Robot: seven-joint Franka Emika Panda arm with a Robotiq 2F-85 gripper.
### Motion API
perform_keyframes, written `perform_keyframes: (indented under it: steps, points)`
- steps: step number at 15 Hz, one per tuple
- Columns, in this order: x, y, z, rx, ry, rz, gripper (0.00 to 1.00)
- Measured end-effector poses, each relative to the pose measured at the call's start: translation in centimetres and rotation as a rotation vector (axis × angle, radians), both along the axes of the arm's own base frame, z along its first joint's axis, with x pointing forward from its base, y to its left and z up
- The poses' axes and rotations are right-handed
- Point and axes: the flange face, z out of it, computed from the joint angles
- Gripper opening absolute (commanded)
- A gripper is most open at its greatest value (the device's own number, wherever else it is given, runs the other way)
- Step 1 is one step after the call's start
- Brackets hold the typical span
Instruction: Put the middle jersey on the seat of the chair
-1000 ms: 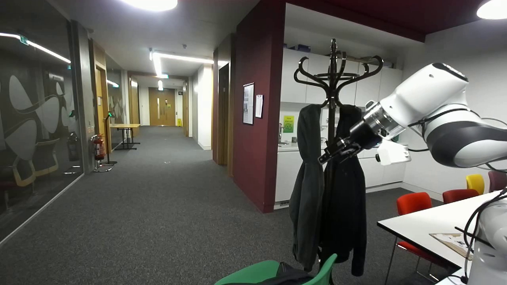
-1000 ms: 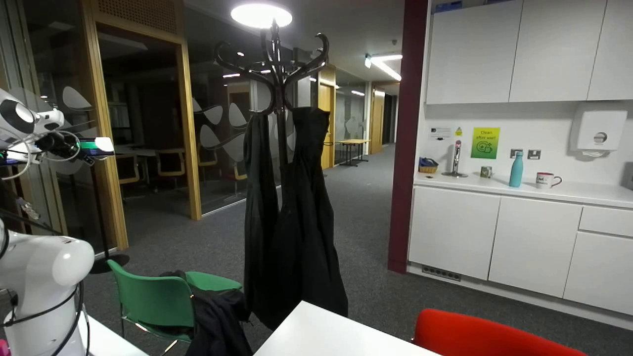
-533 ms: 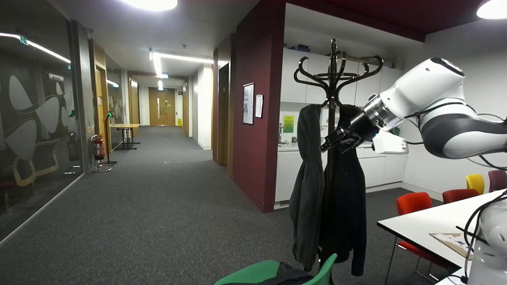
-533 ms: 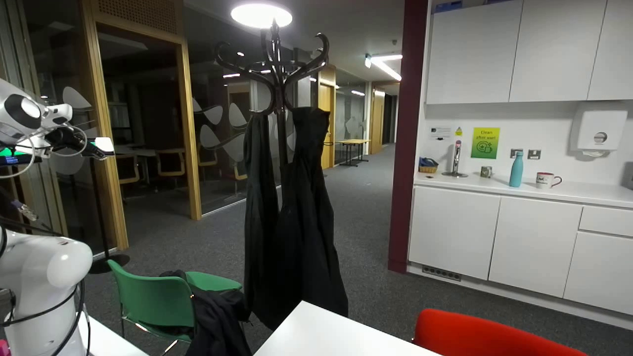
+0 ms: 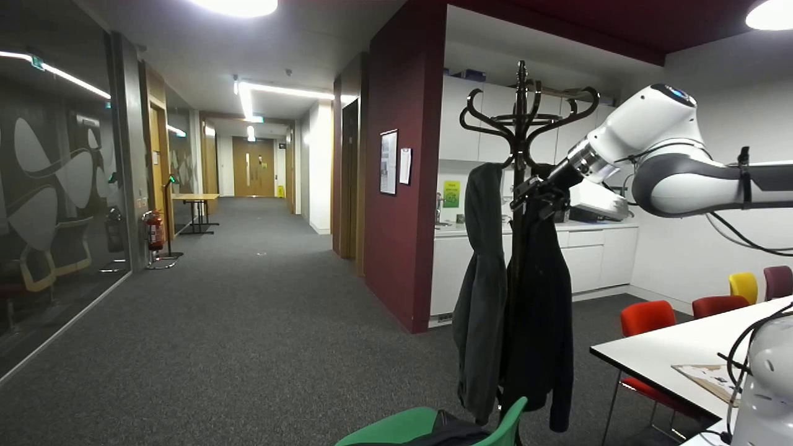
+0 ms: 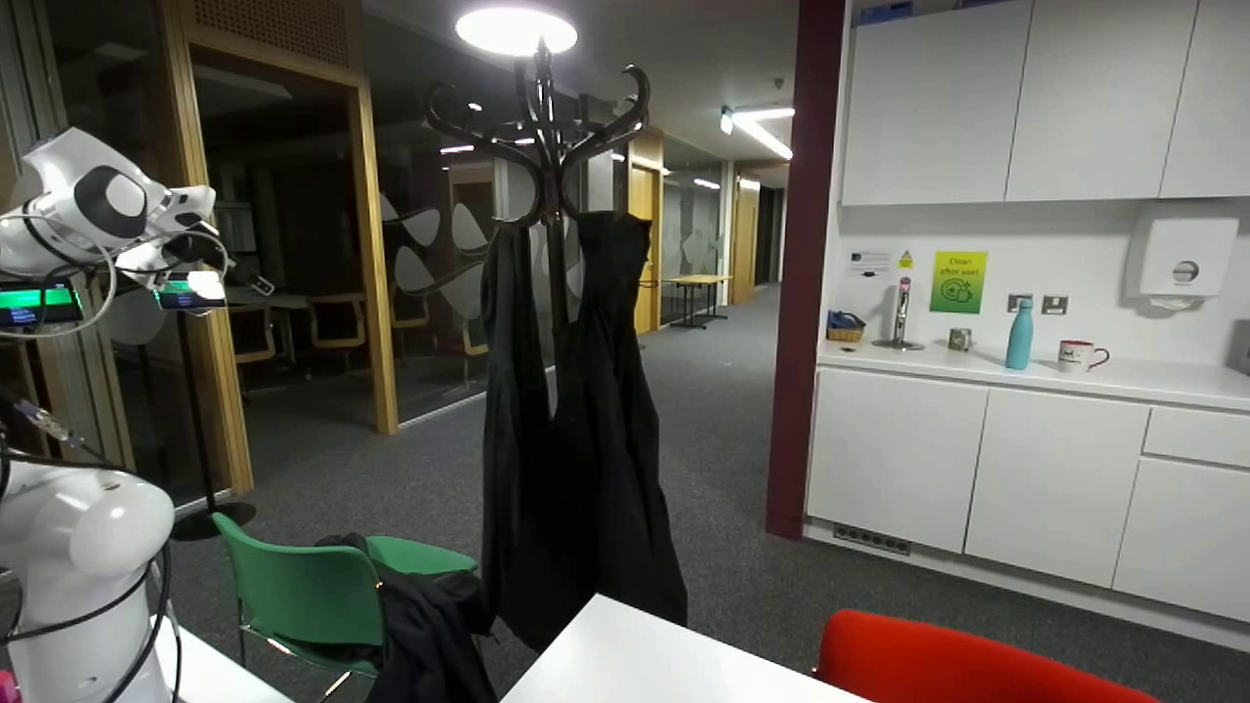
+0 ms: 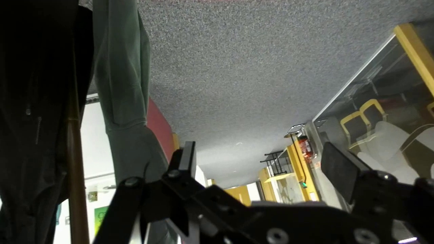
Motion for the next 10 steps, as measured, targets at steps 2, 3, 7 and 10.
perform_keyframes:
  steps: [2, 3, 7, 10]
  points:
    - [2.1, -3.0, 0.1, 0.011, 0.014, -0.067, 1.0]
    - [3.3, -4.8, 0.0, 0.016, 0.023, -0.105, 1.0]
    - [7.7, -12.9, -1.6, 0.05, 0.084, -0.29, 1.0]
    - [9.7, -18.3, -3.1, 0.08, 0.128, -0.402, 1.0]
